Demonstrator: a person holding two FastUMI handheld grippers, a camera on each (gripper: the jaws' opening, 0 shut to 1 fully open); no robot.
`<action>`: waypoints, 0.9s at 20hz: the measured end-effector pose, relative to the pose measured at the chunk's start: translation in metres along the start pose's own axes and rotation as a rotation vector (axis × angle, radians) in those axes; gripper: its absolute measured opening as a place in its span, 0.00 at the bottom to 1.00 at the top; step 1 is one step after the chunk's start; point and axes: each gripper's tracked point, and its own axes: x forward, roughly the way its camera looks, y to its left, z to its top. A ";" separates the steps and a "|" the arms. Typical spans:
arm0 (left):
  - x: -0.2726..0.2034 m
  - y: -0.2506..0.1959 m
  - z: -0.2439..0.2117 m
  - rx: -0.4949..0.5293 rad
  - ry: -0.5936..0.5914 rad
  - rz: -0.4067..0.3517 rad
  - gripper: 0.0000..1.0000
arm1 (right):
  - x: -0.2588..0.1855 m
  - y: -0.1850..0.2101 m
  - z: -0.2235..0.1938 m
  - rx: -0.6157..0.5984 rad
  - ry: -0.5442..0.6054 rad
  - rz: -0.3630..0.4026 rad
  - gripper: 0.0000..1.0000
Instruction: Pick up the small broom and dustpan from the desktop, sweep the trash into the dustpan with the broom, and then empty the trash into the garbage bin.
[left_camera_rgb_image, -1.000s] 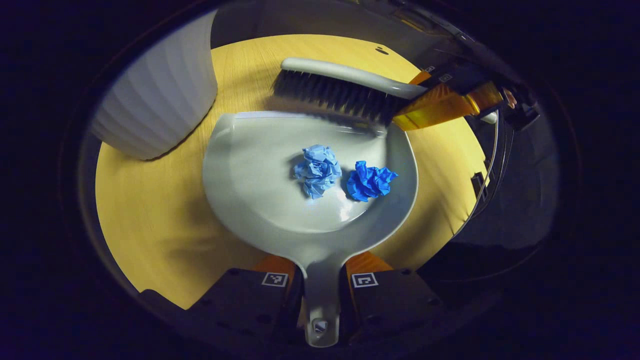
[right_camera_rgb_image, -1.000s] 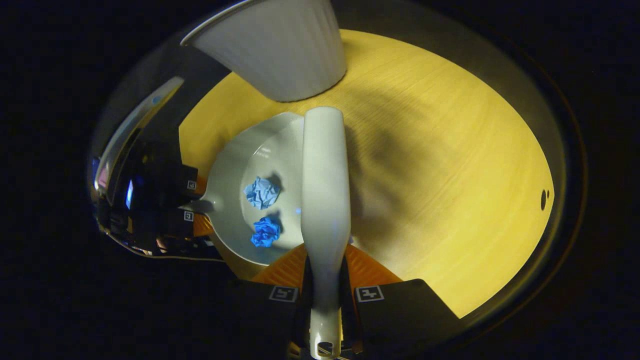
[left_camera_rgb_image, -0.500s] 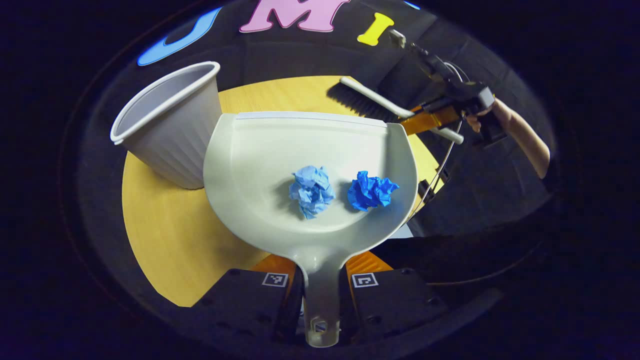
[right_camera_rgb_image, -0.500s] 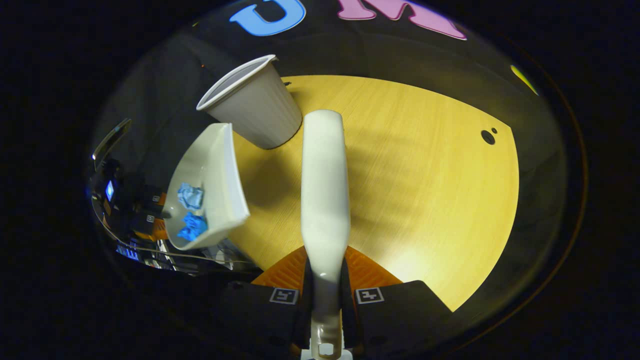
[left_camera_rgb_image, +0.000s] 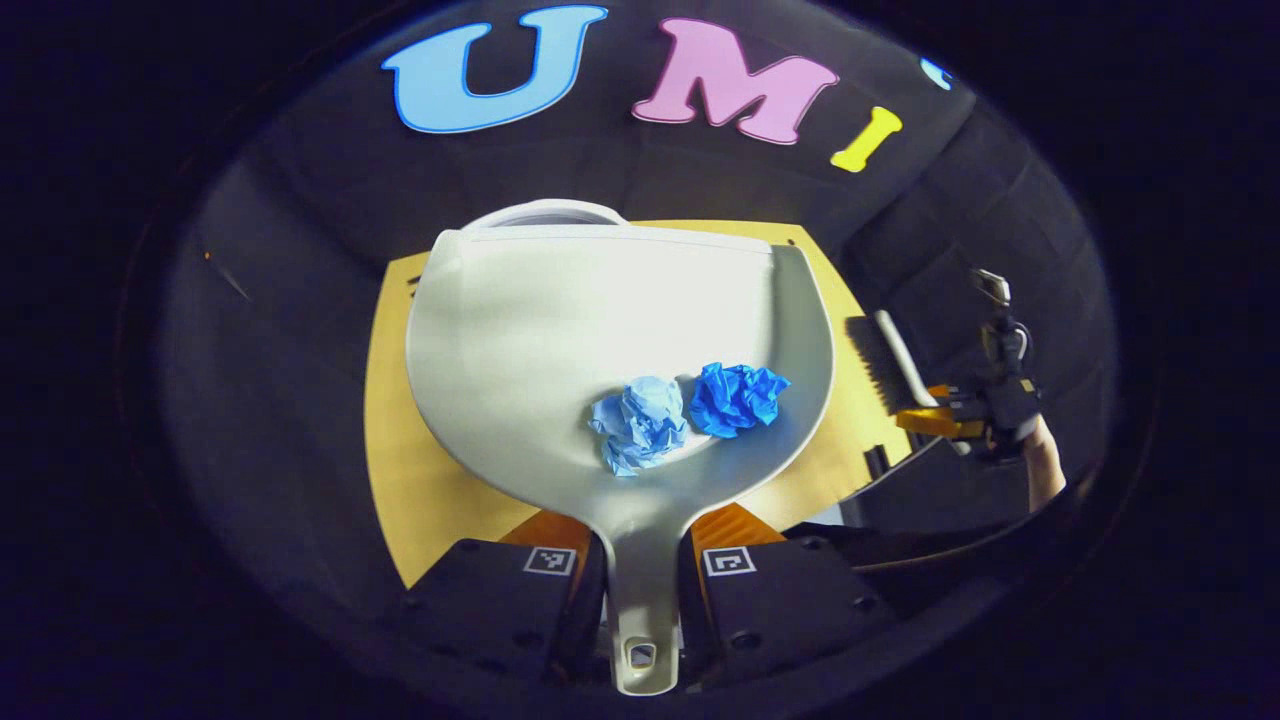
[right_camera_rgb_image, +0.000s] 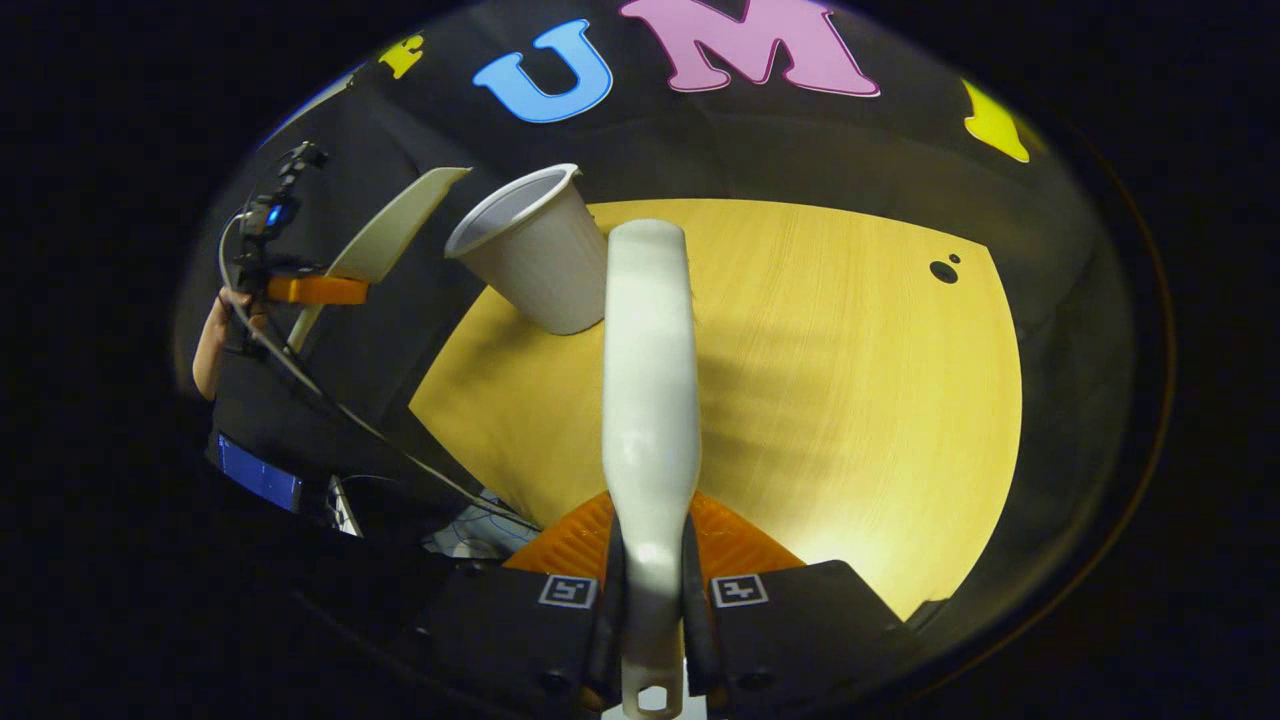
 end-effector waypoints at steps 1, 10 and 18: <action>0.009 0.015 0.007 -0.006 0.019 0.047 0.30 | -0.005 0.004 -0.002 -0.013 -0.003 -0.026 0.28; 0.017 0.035 0.040 0.239 0.316 0.321 0.30 | 0.007 0.060 -0.047 0.004 -0.015 0.049 0.27; 0.003 0.033 0.068 0.690 0.507 0.582 0.29 | 0.015 0.046 -0.062 0.116 -0.041 0.052 0.27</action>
